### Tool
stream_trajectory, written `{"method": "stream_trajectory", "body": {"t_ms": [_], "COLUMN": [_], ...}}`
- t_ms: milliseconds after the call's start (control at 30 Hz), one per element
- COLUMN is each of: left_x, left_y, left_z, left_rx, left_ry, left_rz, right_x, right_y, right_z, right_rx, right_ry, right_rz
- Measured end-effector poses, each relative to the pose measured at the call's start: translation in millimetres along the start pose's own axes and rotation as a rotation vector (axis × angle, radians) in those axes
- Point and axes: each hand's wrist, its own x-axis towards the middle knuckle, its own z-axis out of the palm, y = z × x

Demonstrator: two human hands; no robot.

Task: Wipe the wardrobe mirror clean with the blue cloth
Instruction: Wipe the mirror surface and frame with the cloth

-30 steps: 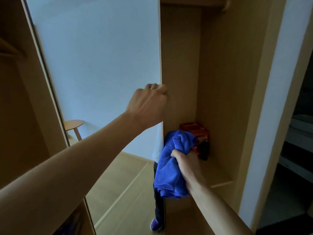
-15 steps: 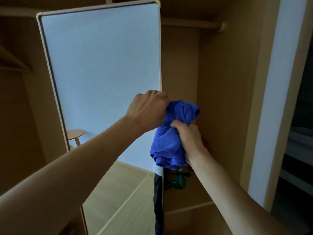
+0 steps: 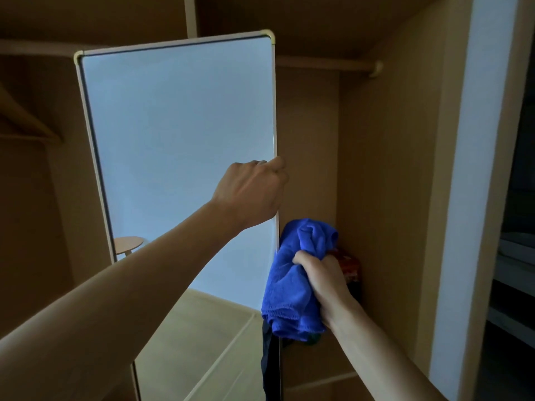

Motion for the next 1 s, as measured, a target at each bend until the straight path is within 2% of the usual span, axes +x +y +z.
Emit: {"method": "stream_trajectory", "body": {"t_ms": [267, 433, 667, 833, 1000], "left_x": [4, 10, 39, 43, 41], "left_y": [-16, -19, -36, -39, -41], "left_z": [1, -5, -28, -36, -31], "left_rx": [-0.019, -0.038, 0.077, 0.092, 0.076], "left_ry": [-0.029, 0.022, 0.031, 0.02, 0.013], "left_rz": [0.127, 0.089, 0.059, 0.041, 0.052], "right_x": [11, 15, 16, 19, 27], "right_y": [-58, -93, -74, -66, -87], "right_z": [4, 7, 4, 0, 3], "right_rx": [0.116, 0.245, 0.121, 0.122, 0.138], "right_ry": [-0.049, -0.135, -0.078, -0.131, -0.147], "right_rz": [-0.092, -0.158, -0.167, -0.111, -0.141]}}
